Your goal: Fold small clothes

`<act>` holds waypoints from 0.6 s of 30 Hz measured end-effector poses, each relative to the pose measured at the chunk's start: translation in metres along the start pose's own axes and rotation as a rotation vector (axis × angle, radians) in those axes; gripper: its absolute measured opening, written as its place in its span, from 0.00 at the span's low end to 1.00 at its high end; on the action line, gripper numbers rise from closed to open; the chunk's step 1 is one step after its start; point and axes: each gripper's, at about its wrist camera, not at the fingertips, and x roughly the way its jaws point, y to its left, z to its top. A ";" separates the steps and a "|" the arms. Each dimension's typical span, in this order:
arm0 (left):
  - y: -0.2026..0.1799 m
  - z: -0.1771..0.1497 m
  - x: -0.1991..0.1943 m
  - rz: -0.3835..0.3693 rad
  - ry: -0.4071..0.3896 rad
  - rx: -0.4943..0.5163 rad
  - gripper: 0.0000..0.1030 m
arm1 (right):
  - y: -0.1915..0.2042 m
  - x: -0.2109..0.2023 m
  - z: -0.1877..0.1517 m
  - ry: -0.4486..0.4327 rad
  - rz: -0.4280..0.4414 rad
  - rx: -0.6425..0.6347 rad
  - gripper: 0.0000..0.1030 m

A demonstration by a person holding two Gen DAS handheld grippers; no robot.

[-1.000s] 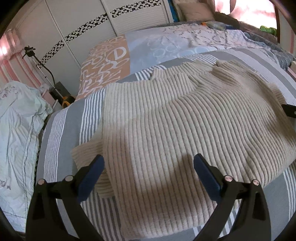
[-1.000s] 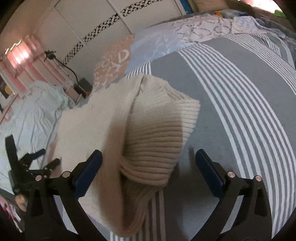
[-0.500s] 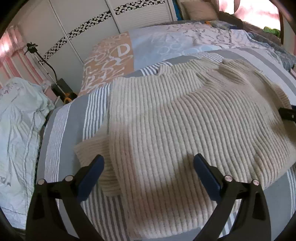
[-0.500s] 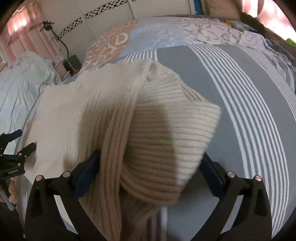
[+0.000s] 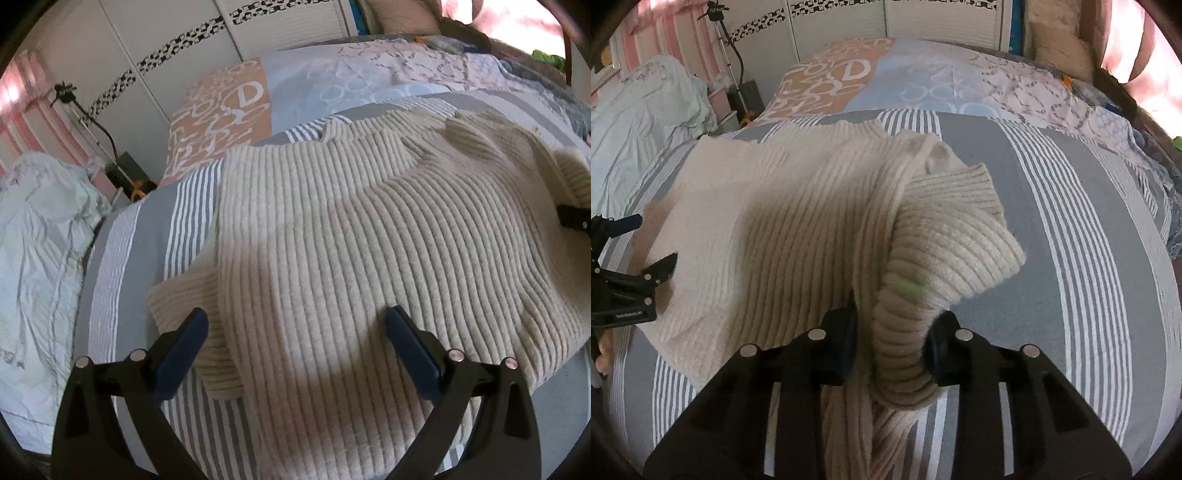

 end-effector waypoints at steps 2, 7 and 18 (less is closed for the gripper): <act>-0.004 0.000 0.001 0.015 0.000 0.017 0.95 | 0.002 -0.002 0.003 0.000 -0.012 -0.012 0.28; 0.000 0.001 0.008 -0.006 0.022 -0.010 0.95 | 0.015 -0.010 0.011 0.009 -0.044 -0.052 0.27; -0.005 0.000 0.013 0.005 0.031 -0.023 0.96 | 0.052 -0.025 0.038 0.015 -0.047 -0.157 0.24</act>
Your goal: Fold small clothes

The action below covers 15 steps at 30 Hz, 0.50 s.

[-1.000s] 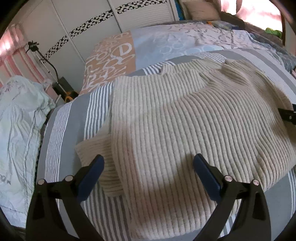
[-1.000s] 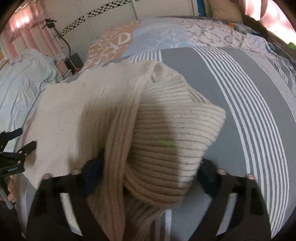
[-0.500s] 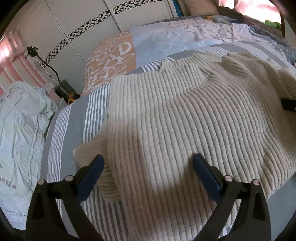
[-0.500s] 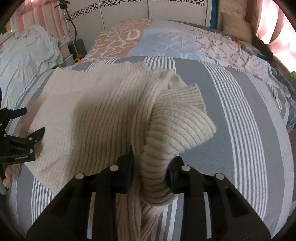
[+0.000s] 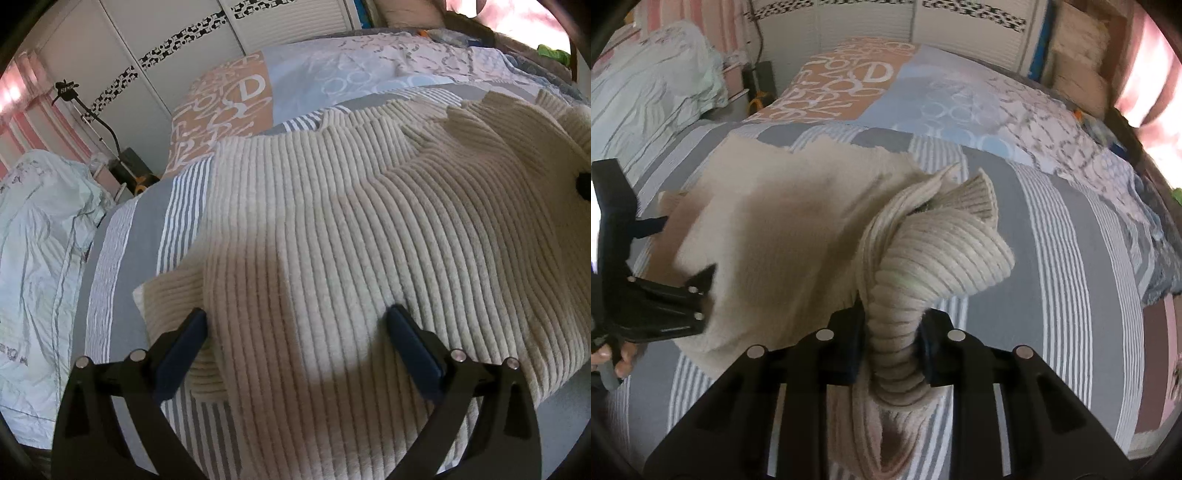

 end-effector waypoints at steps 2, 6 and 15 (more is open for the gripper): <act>0.002 0.000 0.002 -0.014 0.001 -0.006 0.96 | 0.008 0.001 0.005 0.010 -0.008 -0.031 0.23; 0.010 -0.001 0.005 -0.068 0.008 -0.024 0.96 | 0.034 0.005 0.015 0.042 -0.062 -0.147 0.23; 0.060 0.001 -0.016 -0.142 -0.022 -0.013 0.95 | 0.094 -0.017 0.061 -0.013 -0.007 -0.211 0.21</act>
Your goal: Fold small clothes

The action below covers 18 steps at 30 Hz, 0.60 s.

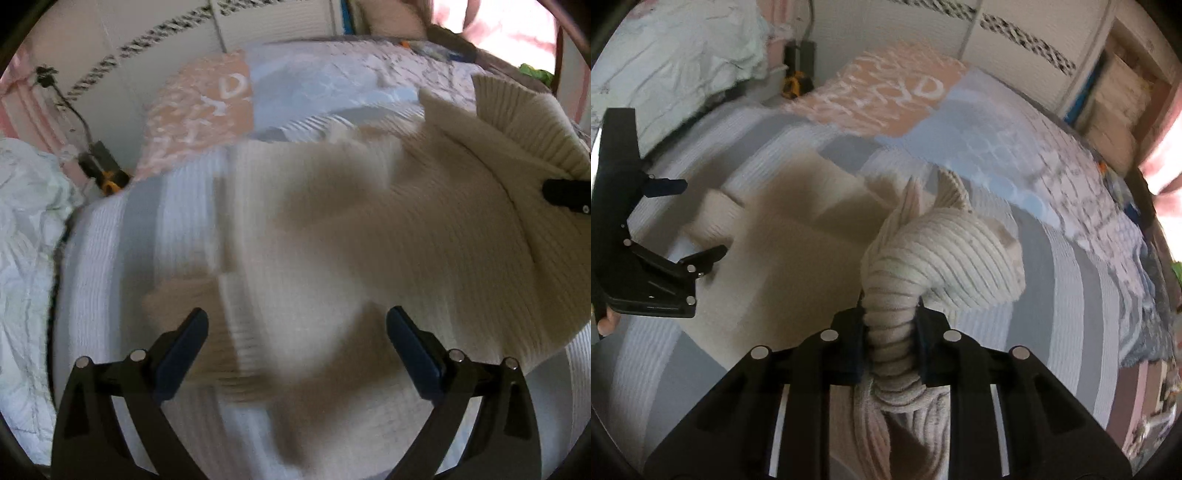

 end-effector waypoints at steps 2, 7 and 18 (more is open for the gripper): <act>0.022 -0.003 -0.012 0.019 -0.025 0.007 0.95 | 0.026 -0.004 0.017 -0.020 0.021 -0.044 0.21; 0.073 -0.023 -0.031 0.133 -0.036 -0.003 0.94 | 0.095 0.028 0.048 0.024 0.135 -0.104 0.20; 0.121 -0.079 -0.031 0.193 0.049 -0.092 0.94 | 0.103 0.015 0.031 0.046 0.258 -0.167 0.36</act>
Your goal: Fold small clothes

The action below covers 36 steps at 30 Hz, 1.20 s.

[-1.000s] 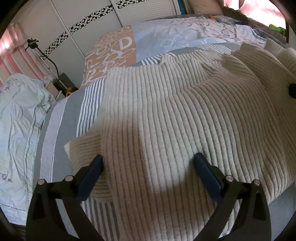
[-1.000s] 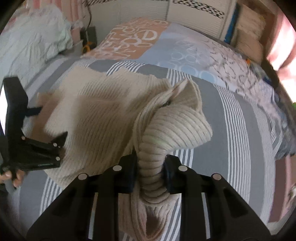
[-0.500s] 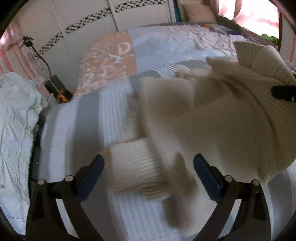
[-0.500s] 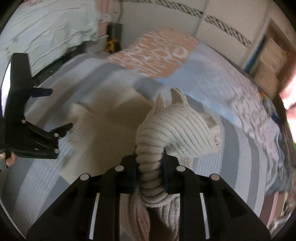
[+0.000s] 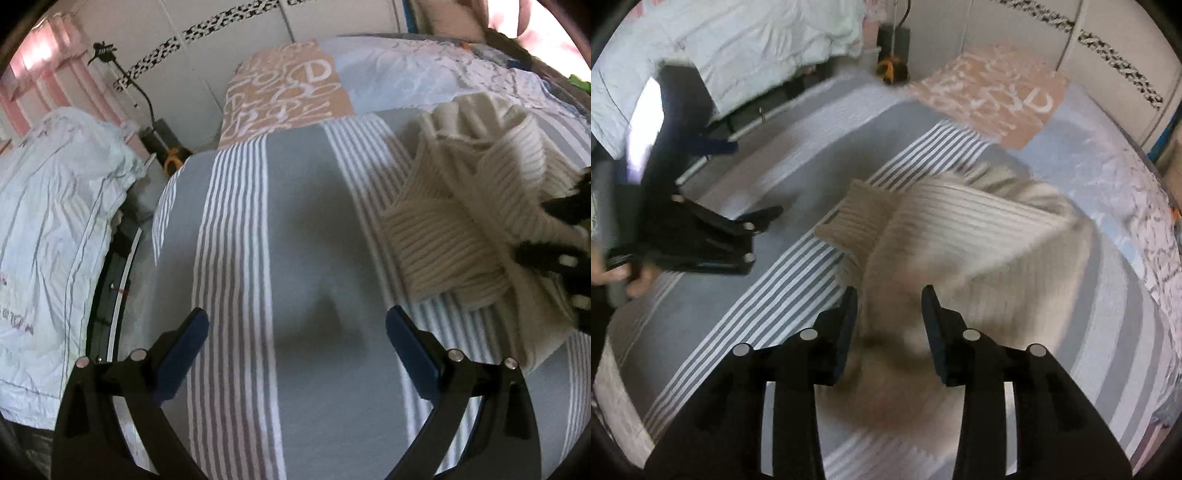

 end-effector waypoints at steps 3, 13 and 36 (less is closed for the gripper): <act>0.002 -0.002 -0.002 0.006 -0.002 0.001 0.94 | -0.026 -0.033 -0.019 -0.041 -0.053 0.021 0.37; -0.018 0.018 -0.029 -0.075 -0.069 0.007 0.94 | -0.098 -0.024 -0.087 -0.034 -0.108 0.201 0.40; -0.085 0.074 0.011 -0.302 0.051 0.054 0.04 | -0.089 0.014 -0.071 -0.068 0.077 0.183 0.08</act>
